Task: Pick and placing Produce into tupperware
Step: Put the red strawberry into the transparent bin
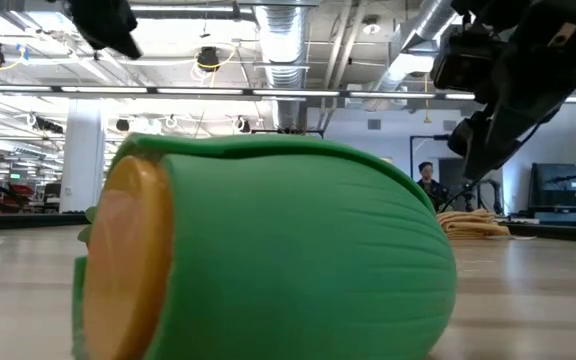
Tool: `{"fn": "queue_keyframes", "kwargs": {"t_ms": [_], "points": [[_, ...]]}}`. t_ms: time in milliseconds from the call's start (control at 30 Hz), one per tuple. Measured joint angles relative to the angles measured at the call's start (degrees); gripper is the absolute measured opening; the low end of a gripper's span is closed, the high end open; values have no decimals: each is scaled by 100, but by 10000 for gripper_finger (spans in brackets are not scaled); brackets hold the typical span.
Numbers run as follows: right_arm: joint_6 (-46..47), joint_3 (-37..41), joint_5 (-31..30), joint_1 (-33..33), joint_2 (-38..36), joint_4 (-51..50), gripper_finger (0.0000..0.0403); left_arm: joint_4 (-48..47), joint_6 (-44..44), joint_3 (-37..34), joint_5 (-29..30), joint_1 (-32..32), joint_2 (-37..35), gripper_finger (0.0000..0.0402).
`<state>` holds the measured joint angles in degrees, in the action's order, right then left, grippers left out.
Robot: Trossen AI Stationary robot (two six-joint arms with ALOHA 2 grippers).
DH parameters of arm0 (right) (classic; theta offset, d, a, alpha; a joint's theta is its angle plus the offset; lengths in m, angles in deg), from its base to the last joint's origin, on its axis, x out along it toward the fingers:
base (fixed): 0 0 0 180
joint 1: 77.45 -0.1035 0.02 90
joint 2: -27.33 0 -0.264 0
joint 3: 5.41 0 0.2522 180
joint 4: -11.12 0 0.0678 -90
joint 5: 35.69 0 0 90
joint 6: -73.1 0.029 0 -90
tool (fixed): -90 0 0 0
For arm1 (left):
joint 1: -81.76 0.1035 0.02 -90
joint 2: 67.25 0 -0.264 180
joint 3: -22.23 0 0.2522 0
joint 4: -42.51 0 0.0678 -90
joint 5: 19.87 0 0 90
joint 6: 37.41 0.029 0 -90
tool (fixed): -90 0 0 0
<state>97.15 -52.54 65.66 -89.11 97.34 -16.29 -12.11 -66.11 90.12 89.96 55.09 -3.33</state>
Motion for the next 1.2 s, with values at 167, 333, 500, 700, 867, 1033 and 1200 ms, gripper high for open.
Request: {"fn": "queue_keyframes", "kwargs": {"t_ms": [167, 333, 500, 700, 867, 1033, 1200], "points": [[4, 0, -114, 16, 2, -36, 245, 112, 497, 0, -663, -185, 689, 199], [3, 0, -109, 131, 2, -54, 245, 526, 1204, 0, -1310, -154, 1480, 199], [41, 0, -98, 162, 2, -89, 245, 1073, 1737, 0, -1910, -130, 2186, 199], [115, 0, -62, 138, 2, -136, 245, 1535, 1864, 0, -2081, -115, 2699, 199], [151, 0, -24, 17, 2, -162, 245, 1657, 1873, -2, -1757, -20, 2813, 199], [153, 0, -22, -108, 2, -245, 245, 1784, 2111, -2, -1592, 157, 2811, 199], [193, 0, -23, -187, 2, -272, 245, 1830, 2456, 0, -1635, 254, 2808, 199]]}}
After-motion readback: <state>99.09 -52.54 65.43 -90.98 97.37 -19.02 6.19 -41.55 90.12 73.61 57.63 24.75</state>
